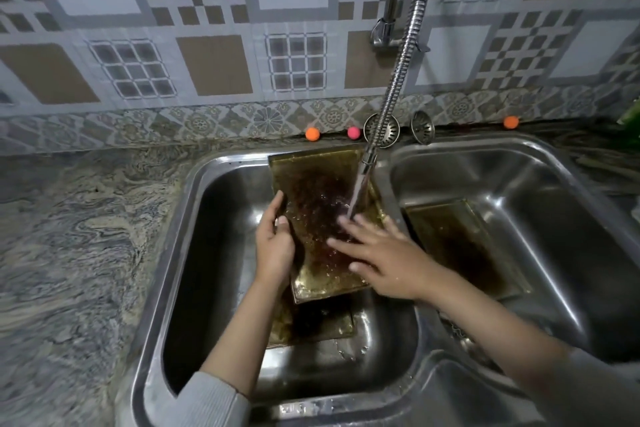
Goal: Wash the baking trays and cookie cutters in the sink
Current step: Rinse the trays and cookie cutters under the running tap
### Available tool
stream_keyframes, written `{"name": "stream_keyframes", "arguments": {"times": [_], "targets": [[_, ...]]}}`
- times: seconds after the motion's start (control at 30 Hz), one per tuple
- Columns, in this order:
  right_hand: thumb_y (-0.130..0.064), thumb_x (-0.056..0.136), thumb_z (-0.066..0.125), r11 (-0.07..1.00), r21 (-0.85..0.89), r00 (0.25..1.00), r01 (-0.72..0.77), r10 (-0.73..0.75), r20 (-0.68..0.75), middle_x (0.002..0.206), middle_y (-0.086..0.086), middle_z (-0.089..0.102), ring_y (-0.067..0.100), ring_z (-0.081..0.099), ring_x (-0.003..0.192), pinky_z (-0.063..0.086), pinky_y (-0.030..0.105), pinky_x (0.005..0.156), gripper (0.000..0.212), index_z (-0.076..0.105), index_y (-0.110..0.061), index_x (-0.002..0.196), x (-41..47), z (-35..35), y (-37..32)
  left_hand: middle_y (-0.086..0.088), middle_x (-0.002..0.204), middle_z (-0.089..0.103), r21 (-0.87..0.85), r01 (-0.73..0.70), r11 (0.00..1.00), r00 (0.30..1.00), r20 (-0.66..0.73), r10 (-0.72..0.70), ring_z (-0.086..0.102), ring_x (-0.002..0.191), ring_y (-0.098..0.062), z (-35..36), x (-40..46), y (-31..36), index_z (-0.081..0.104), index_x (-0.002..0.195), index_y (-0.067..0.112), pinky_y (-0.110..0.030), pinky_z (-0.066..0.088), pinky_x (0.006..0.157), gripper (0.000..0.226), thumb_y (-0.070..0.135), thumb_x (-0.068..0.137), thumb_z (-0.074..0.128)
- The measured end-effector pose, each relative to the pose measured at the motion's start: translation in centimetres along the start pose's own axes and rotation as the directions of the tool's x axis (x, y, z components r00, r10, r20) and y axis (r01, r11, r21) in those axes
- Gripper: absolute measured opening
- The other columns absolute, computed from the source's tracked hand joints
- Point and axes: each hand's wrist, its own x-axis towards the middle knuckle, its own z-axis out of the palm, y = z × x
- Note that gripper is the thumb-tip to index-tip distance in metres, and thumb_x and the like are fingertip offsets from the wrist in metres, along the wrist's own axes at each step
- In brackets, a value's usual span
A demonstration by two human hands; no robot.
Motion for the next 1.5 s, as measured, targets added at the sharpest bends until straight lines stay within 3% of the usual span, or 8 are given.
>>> {"name": "stream_keyframes", "arguments": {"times": [0.13,0.23,0.4,0.67,0.87,1.13,1.27,1.5], "targets": [[-0.041,0.095,0.048,0.923,0.256,0.910,-0.288,0.347,-0.225,0.158,-0.004,-0.007,0.020,-0.009,0.145,-0.011,0.047,0.110,0.050,0.030,-0.045,0.142,-0.4,-0.5,2.3,0.008,0.136,0.046,0.015,0.011,1.000,1.000,-0.018,-0.011,0.040,0.120,0.001,-0.2,0.5,-0.4,0.046,0.139,0.021,0.002,0.034,0.083,0.044,0.003,0.101,0.035],[-0.017,0.093,0.057,0.531,0.836,0.863,-0.138,0.478,-0.162,0.155,-0.006,0.022,0.011,0.016,0.143,0.015,0.030,0.113,0.055,0.035,-0.042,0.138,-0.1,-0.5,1.1,0.008,0.137,0.045,0.021,-0.001,1.000,1.000,0.014,0.000,0.039,0.126,-0.003,0.2,0.3,-0.4,0.047,0.139,0.021,0.001,0.034,0.086,0.044,0.002,0.101,0.035],[0.002,0.092,0.053,0.138,0.989,0.830,0.047,0.545,-0.116,0.132,-0.020,0.050,-0.013,0.046,0.117,0.036,0.010,0.098,0.061,0.038,-0.032,0.140,-0.2,-1.0,-0.6,0.004,0.154,0.029,0.199,0.022,0.980,0.994,0.104,-0.043,0.022,0.144,-0.015,-0.3,0.4,-2.6,0.041,0.139,0.037,-0.031,0.021,0.115,0.044,0.014,0.102,0.039],[0.014,0.090,0.047,0.157,0.988,0.851,0.011,0.516,-0.091,0.152,0.012,0.027,0.009,0.038,0.132,0.039,0.021,0.104,0.080,0.006,-0.023,0.148,0.8,-2.6,-6.5,0.009,0.154,0.031,-0.136,0.101,0.985,0.832,0.555,-0.009,0.023,0.144,-0.010,2.7,-1.9,0.5,0.044,0.134,0.049,-0.039,0.013,0.119,0.054,0.050,0.083,0.060],[-0.008,0.095,0.051,0.035,0.999,0.910,0.009,0.413,-0.022,0.135,-0.004,0.055,-0.004,0.049,0.120,0.040,0.007,0.093,0.055,0.033,-0.021,0.145,1.6,-0.2,-6.2,-0.002,0.149,0.041,-0.183,0.156,0.971,0.924,0.374,-0.077,0.038,0.136,-0.012,2.6,-2.4,0.9,0.046,0.137,0.030,-0.040,0.028,0.116,0.053,0.046,0.088,0.054],[-0.049,0.095,0.042,0.744,0.648,0.867,-0.165,0.423,-0.265,0.155,-0.013,0.018,0.012,0.010,0.146,0.007,0.051,0.118,0.050,0.031,-0.041,0.143,4.7,0.6,-2.5,-0.006,0.137,0.055,-0.226,0.142,0.964,0.957,0.279,-0.075,0.053,0.125,-0.019,0.9,-2.3,1.0,0.050,0.135,0.028,-0.041,0.043,0.105,0.045,0.009,0.094,0.052],[-0.056,0.096,0.025,0.831,0.391,0.844,-0.395,0.497,-0.203,0.160,-0.003,0.005,0.018,0.000,0.147,-0.008,0.061,0.110,0.059,0.026,-0.027,0.149,7.6,-2.7,-0.1,-0.006,0.130,0.061,-0.333,0.273,0.903,0.914,0.383,-0.135,0.060,0.116,-0.022,0.5,-3.0,1.2,0.049,0.137,0.022,-0.037,0.052,0.094,0.044,0.005,0.096,0.044],[-0.044,0.101,0.024,0.972,0.208,0.965,-0.107,0.152,-0.214,0.159,-0.012,-0.007,0.007,-0.009,0.144,-0.003,0.049,0.116,0.055,0.007,-0.031,0.152,2.7,-2.2,-3.3,-0.011,0.130,0.060,-0.422,0.346,0.838,0.903,0.391,-0.176,0.062,0.113,-0.023,0.1,-2.0,1.2,0.047,0.139,0.021,-0.038,0.054,0.086,0.054,0.017,0.085,0.053]]}}
